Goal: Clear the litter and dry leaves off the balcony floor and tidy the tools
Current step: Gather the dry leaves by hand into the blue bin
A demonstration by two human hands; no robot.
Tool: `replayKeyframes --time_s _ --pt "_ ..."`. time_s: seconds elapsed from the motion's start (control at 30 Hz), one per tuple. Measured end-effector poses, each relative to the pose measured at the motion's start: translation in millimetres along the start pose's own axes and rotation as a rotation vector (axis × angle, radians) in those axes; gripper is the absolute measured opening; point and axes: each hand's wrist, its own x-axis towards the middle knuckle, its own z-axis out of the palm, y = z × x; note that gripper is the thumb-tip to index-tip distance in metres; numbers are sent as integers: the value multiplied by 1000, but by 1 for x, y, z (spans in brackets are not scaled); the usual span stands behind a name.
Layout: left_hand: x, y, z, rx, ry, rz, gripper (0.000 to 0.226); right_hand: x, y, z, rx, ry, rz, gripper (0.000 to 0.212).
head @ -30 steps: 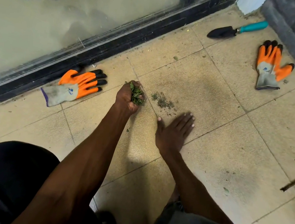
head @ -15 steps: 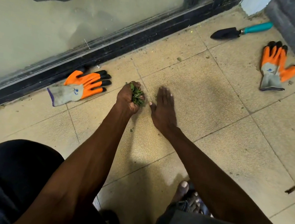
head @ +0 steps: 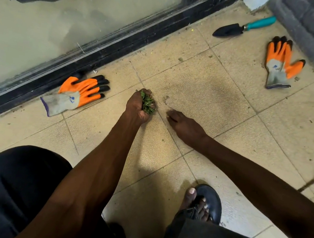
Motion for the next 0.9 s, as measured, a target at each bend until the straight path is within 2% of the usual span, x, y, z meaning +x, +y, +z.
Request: replayKeyframes --time_s 0.17,0.33,0.4,0.43,0.47,0.53,0.57,0.6,0.67,0.83,0.9 --pt "-5 -10 9 12 -4 -7 25 5 -1 -2 -56 -142 32 18" --pt "-26 -12 22 8 10 -37 25 18 -16 -14 -83 -193 123 15" --pt "-43 -11 25 -21 -2 -58 27 27 -11 -21 100 -264 369 16" --pt "-53 -10 24 -38 -14 -72 30 30 -5 -29 256 -279 570 18" --pt "-63 -9 23 -68 -31 -86 34 33 3 -39 514 -213 800 18" --pt "-90 -1 20 -147 -57 -108 41 42 16 -79 1354 -15 1261 18" --pt "-109 6 20 -182 -62 -112 41 42 19 -102 1715 92 1373 21" --pt "-126 12 22 -203 -66 -111 39 41 21 -124 1940 160 1442 22" --pt "-165 28 28 -227 -68 -106 35 43 17 -174 2167 174 1468 21" --pt "-302 88 72 -284 -74 -69 37 71 -35 -340 2163 -7 1415 23" --pt "-373 118 92 -289 -69 -47 34 83 -67 -420 2180 0 1411 36"
